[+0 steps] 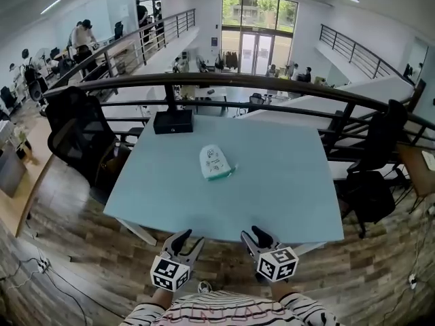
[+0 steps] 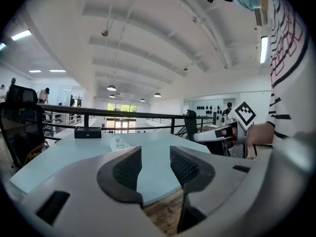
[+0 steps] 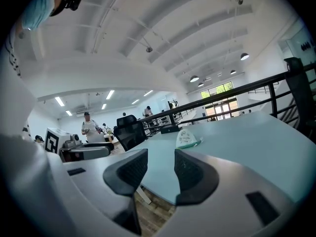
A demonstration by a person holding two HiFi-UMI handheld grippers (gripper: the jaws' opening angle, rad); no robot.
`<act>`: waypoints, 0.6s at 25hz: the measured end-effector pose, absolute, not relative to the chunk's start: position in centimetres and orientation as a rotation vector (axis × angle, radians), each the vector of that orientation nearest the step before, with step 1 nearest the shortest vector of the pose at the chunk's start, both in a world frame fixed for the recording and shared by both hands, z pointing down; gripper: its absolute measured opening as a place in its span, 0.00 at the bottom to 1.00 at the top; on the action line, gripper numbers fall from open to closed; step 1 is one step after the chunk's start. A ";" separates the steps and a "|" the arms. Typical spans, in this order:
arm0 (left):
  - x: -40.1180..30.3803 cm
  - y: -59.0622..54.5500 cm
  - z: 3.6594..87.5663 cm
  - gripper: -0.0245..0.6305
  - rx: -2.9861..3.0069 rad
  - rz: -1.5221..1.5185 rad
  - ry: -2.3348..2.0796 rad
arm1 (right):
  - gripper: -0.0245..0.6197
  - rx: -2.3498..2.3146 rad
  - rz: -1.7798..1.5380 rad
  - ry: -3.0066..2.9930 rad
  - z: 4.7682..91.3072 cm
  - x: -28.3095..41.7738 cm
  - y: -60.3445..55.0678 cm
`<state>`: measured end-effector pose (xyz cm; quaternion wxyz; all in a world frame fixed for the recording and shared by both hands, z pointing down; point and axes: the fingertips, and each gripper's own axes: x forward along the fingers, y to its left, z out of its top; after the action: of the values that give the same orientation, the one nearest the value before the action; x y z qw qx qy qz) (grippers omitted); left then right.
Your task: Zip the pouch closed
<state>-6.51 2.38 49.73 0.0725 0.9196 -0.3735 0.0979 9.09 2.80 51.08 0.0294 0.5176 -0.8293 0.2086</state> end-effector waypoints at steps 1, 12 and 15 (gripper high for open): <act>-7.1 1.8 49.7 0.28 2.771 0.294 -1.112 | 0.29 1.609 0.644 -2.552 51.1 8.5 2.3; -11.1 -2.3 51.1 0.28 2.774 0.302 -1.034 | 0.29 1.670 0.636 -2.477 52.0 5.2 -2.0; -10.7 -3.4 51.7 0.28 2.763 0.313 -1.016 | 0.29 1.672 0.619 -2.464 52.0 6.0 -3.9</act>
<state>-10.67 -3.44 51.75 0.0903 0.9295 -0.3418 0.1052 5.96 -3.95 52.02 0.0500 0.5489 -0.8092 0.2032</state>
